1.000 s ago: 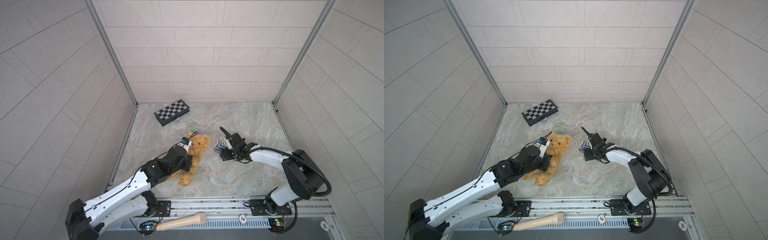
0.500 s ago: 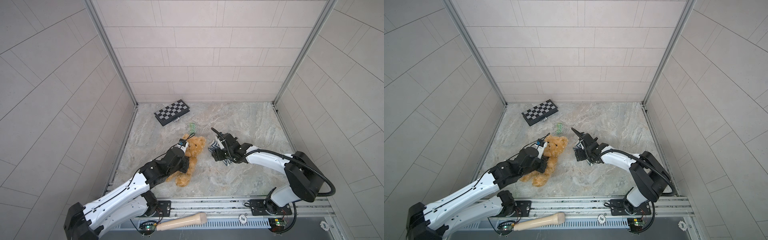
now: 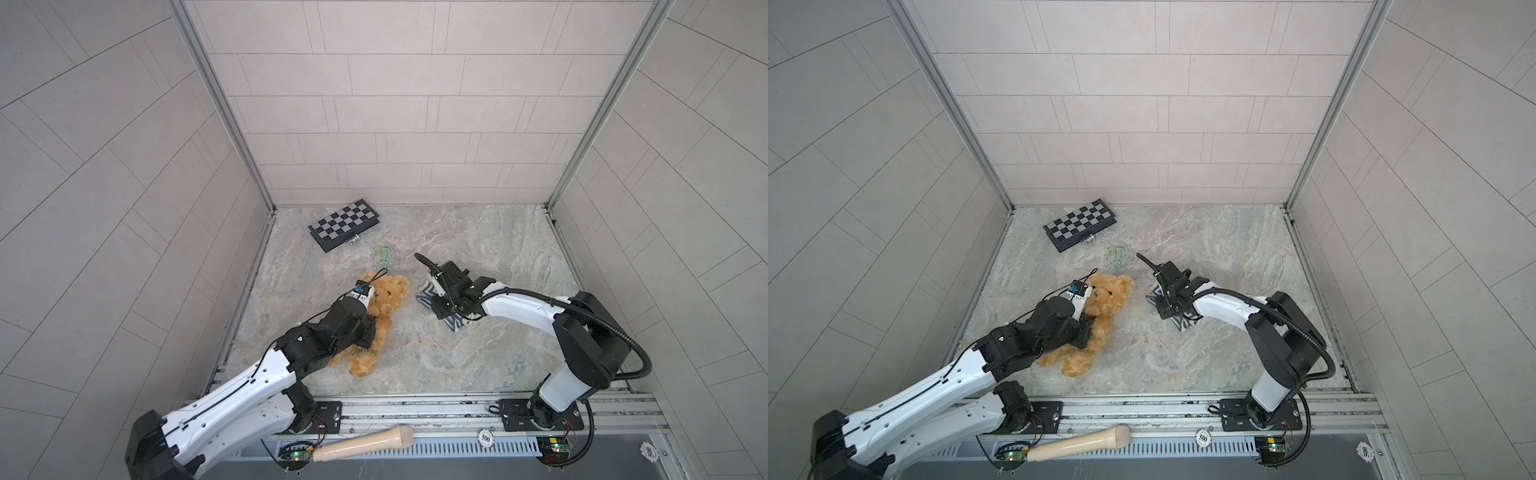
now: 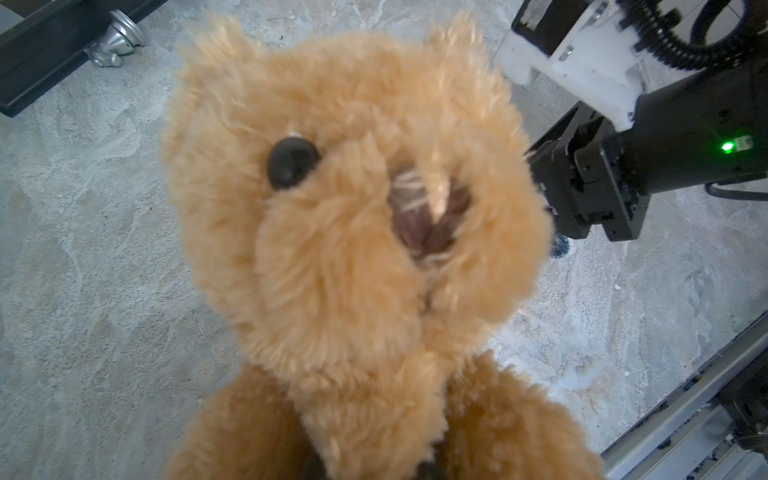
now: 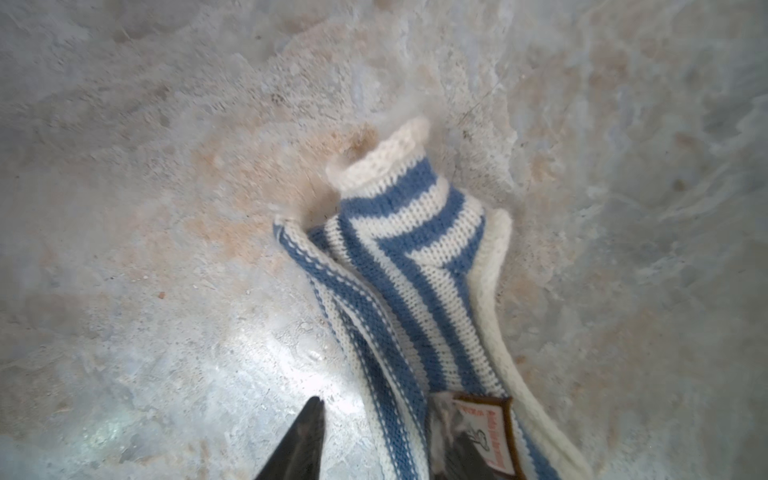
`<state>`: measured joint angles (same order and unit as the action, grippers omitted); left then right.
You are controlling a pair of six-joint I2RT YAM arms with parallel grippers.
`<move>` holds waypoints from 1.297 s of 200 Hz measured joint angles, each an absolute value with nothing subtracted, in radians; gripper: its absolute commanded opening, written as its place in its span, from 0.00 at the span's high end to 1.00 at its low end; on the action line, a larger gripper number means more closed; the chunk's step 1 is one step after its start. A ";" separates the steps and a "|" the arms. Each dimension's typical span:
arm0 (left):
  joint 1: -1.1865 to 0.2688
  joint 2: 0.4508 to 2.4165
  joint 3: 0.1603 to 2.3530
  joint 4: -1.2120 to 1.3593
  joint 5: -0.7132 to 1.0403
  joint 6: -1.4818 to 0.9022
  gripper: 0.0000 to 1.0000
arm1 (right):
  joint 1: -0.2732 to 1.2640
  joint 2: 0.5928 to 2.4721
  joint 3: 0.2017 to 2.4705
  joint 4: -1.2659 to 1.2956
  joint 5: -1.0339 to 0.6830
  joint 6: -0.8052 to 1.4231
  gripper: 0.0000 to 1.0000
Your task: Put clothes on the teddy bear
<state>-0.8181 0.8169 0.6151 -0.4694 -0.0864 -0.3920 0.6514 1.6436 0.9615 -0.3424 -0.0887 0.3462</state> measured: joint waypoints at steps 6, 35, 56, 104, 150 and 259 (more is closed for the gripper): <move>-0.818 0.816 0.615 -0.469 -0.086 -0.392 0.79 | 0.650 1.652 0.963 -0.347 -0.089 0.344 0.57; -0.818 0.812 0.614 -0.470 -0.086 -0.393 0.79 | 0.645 1.661 0.963 -0.361 -0.082 0.332 0.61; -0.818 0.813 0.614 -0.470 -0.086 -0.393 0.79 | 0.639 1.661 0.964 -0.362 -0.081 0.330 0.66; -0.818 0.818 0.609 -0.470 -0.087 -0.392 0.79 | 0.601 1.678 0.947 -0.314 -0.128 0.339 0.78; -0.818 0.822 0.594 -0.469 -0.087 -0.393 0.79 | 0.588 1.678 0.925 -0.298 -0.135 0.342 0.87; -0.830 0.864 0.595 -0.465 -0.039 -0.383 0.83 | 0.588 1.515 0.883 -0.286 -0.130 0.340 1.00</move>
<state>-0.8299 0.8639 0.5949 -0.4648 -0.0395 -0.3832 0.5880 1.5146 0.8833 -0.2855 -0.1295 0.3405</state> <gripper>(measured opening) 0.195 0.045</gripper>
